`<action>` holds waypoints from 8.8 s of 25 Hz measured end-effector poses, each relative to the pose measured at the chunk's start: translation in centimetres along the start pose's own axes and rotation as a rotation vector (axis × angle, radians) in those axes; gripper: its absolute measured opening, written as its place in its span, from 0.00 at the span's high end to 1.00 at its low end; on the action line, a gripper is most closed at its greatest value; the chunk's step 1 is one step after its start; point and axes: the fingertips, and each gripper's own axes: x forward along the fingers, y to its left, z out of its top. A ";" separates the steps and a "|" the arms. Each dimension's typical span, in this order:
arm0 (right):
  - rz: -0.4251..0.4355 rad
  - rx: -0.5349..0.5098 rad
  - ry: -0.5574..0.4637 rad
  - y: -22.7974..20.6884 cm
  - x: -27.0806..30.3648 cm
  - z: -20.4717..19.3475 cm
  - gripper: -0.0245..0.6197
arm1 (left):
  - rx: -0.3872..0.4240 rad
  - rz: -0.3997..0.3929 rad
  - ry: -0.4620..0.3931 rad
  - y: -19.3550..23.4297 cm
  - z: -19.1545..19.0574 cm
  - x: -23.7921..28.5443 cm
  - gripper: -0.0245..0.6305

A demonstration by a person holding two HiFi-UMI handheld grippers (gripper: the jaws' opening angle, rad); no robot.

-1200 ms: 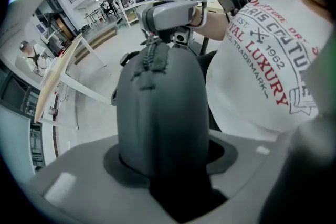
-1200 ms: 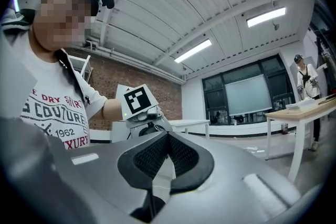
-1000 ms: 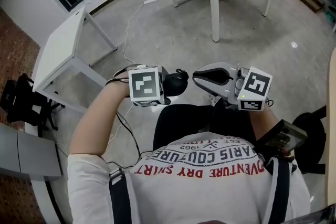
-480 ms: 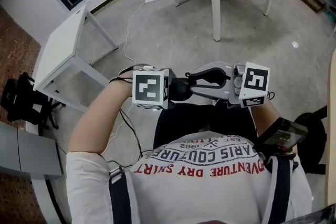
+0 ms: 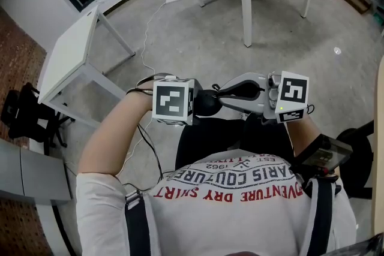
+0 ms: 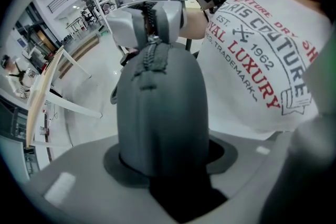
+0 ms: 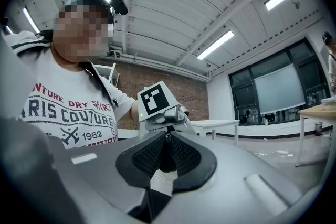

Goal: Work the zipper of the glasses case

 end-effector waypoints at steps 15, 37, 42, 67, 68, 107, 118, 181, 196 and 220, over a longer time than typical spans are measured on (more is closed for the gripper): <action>-0.047 -0.053 0.012 -0.8 -1.0 0.4 0.93 | -0.099 -0.014 -0.144 0.6 1.2 0.0 0.58; -0.094 -0.081 0.001 -1.6 -2.5 1.0 0.93 | -0.246 0.021 -0.512 1.8 4.2 -0.6 0.58; -0.104 -0.084 0.002 -1.9 -3.0 1.0 0.93 | -0.305 -0.040 -0.641 1.6 4.9 -1.9 0.59; -0.116 -0.085 -0.026 -2.1 -3.3 1.4 0.96 | -0.552 -0.236 -1.171 2.1 8.2 -6.0 0.58; -0.119 -0.087 -0.024 -2.1 -3.3 1.3 0.96 | -0.567 -0.253 -1.191 2.2 8.2 -6.2 0.58; -0.098 -0.188 0.098 -1.2 -2.5 -0.7 0.96 | -0.900 -0.482 -1.477 4.8 7.3 -8.6 0.58; -0.079 -0.186 0.112 -0.8 -2.1 -1.4 0.96 | -1.004 -0.484 -1.570 6.5 6.4 -9.7 0.59; -0.025 -0.170 0.151 0.8 0.4 -3.8 0.96 | -1.434 -0.196 -2.094 12.1 0.4 -11.8 0.58; -0.077 -0.092 0.123 0.2 1.0 -4.5 0.95 | -1.344 -0.051 -2.085 11.4 -0.1 -12.0 0.58; -0.453 0.039 0.126 -6.7 -3.9 -5.8 0.97 | -0.811 0.774 -1.104 6.8 -1.8 -6.5 0.58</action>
